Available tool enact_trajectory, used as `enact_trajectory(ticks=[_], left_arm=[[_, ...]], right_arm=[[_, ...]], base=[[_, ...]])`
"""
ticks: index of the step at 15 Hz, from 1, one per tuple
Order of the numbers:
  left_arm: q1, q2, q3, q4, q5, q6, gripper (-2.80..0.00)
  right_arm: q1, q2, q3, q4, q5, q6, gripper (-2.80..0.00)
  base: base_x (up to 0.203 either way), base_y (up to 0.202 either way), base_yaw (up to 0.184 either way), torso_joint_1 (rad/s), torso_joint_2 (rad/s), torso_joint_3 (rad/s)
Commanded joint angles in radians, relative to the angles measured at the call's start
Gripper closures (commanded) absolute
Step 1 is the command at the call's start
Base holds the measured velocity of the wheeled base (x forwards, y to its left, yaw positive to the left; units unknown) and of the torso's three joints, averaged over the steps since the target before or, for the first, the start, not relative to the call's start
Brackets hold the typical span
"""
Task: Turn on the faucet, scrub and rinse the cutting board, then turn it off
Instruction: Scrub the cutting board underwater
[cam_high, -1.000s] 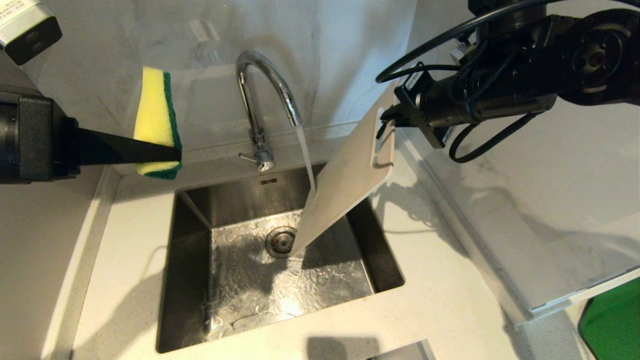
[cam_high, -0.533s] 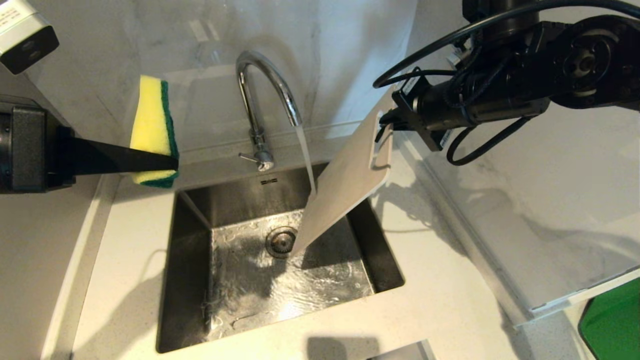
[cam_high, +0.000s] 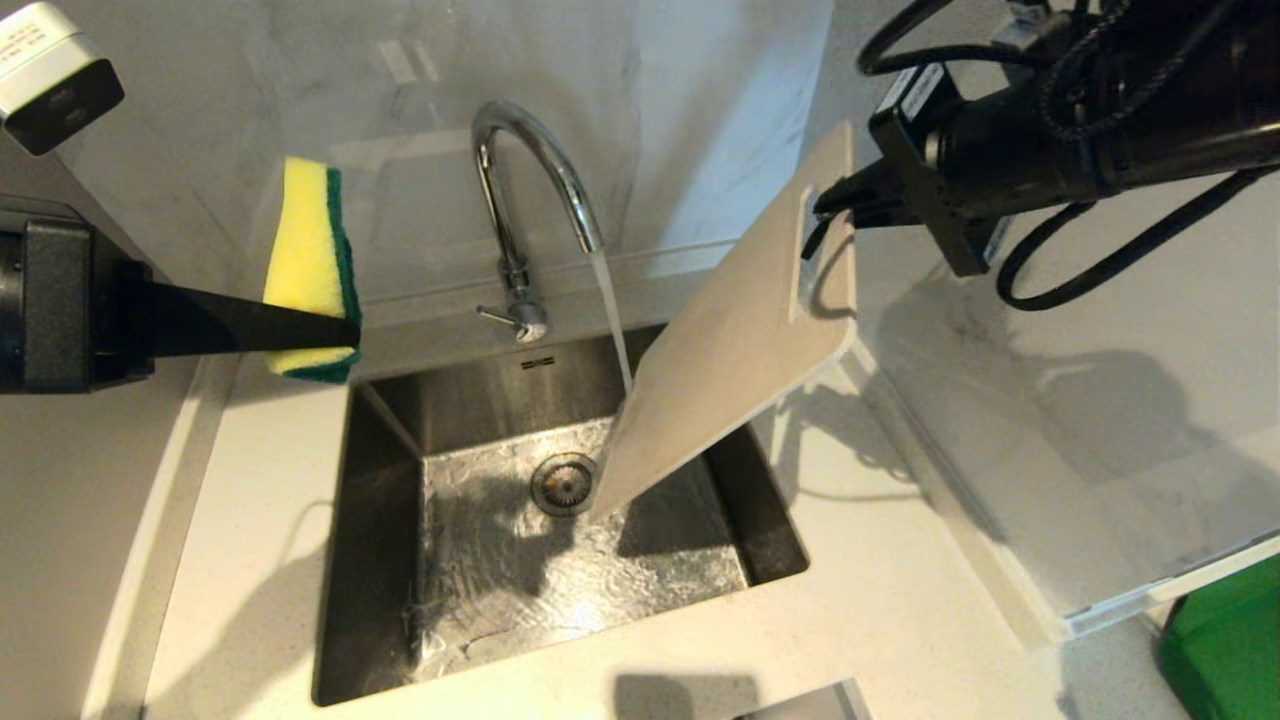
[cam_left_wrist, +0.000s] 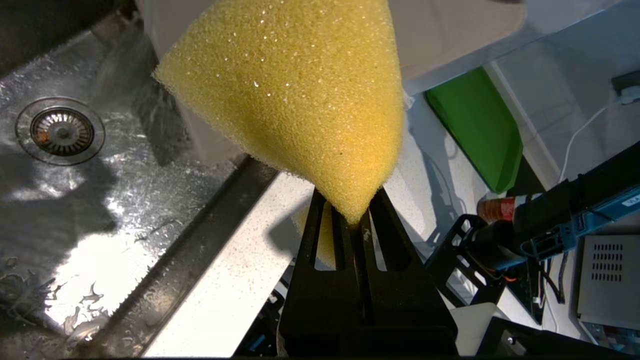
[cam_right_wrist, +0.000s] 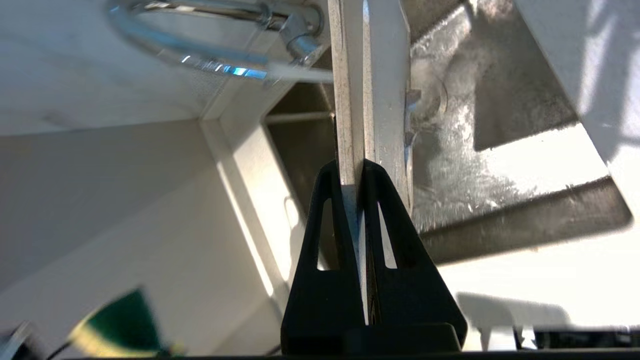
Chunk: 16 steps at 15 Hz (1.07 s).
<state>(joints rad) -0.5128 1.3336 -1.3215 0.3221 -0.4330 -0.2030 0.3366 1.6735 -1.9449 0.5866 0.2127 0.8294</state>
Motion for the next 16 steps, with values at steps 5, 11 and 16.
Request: enact_trajectory(ticks=[5, 11, 16], left_arm=[[0.000, 0.009, -0.001, 0.002, -0.007, 0.000, 0.00], [0.000, 0.004, 0.007, 0.002, -0.007, 0.002, 0.00], [0.000, 0.002, 0.007, 0.002, -0.007, 0.004, 0.00]], right_arm=[[-0.009, -0.174, 0.021, 0.134, -0.049, 0.021, 0.00], [-0.013, -0.270, 0.090, 0.188, -0.058, 0.015, 0.00], [-0.025, -0.298, 0.135, 0.216, -0.066, 0.000, 0.00]], base=[[0.000, 0.000, 0.000, 0.000, 0.00, 0.000], [0.000, 0.000, 0.000, 0.000, 0.00, 0.000], [0.000, 0.000, 0.000, 0.000, 0.00, 0.000]])
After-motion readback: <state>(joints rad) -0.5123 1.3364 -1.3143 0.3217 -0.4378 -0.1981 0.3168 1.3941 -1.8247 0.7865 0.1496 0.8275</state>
